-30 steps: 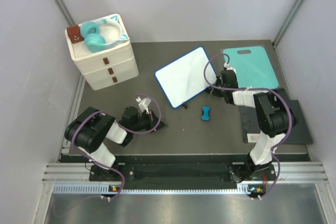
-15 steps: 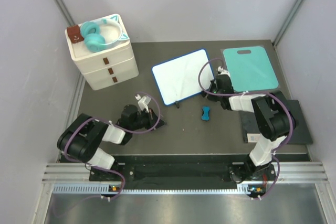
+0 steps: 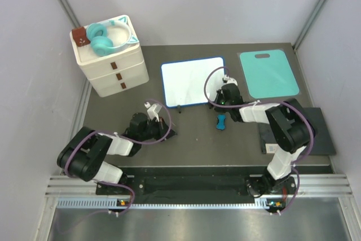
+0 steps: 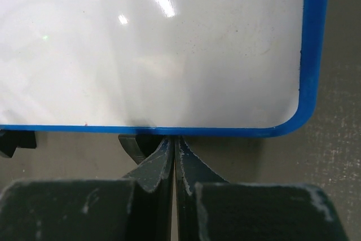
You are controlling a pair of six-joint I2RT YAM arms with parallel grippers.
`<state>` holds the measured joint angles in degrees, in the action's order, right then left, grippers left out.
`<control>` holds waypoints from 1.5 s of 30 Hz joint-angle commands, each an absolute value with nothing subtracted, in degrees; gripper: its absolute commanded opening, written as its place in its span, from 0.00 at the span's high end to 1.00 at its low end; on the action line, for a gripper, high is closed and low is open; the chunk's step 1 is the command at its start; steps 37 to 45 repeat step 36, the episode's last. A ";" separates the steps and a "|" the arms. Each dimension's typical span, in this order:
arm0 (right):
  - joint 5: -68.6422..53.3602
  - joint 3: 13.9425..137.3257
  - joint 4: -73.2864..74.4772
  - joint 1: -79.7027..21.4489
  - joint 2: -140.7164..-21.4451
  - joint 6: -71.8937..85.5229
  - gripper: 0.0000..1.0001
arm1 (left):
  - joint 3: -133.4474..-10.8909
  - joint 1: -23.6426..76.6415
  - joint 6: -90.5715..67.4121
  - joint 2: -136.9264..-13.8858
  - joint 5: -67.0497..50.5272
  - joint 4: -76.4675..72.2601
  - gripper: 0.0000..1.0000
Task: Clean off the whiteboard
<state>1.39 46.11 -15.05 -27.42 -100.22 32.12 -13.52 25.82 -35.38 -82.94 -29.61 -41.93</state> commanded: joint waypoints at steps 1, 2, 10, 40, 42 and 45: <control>0.45 43.95 -18.27 -28.74 -98.44 33.92 1.00 | -15.12 26.02 -33.84 -79.72 -28.65 -40.44 1.00; 0.35 43.77 -18.11 -29.18 -98.09 33.84 1.00 | -15.29 26.02 -33.75 -79.37 -28.30 -39.99 1.00; 3.07 40.61 -14.34 -29.44 -88.35 32.78 1.00 | -18.62 26.02 -33.84 -71.57 -26.99 -31.74 0.94; 27.24 40.78 21.71 -29.09 -52.30 27.07 0.01 | -35.07 15.12 -27.77 -64.78 -19.87 -0.27 0.01; 27.24 40.78 21.71 -29.09 -52.30 27.07 0.01 | -35.07 15.12 -27.77 -64.78 -19.87 -0.27 0.01; 27.24 40.78 21.71 -29.09 -52.30 27.07 0.01 | -35.07 15.12 -27.77 -64.78 -19.87 -0.27 0.01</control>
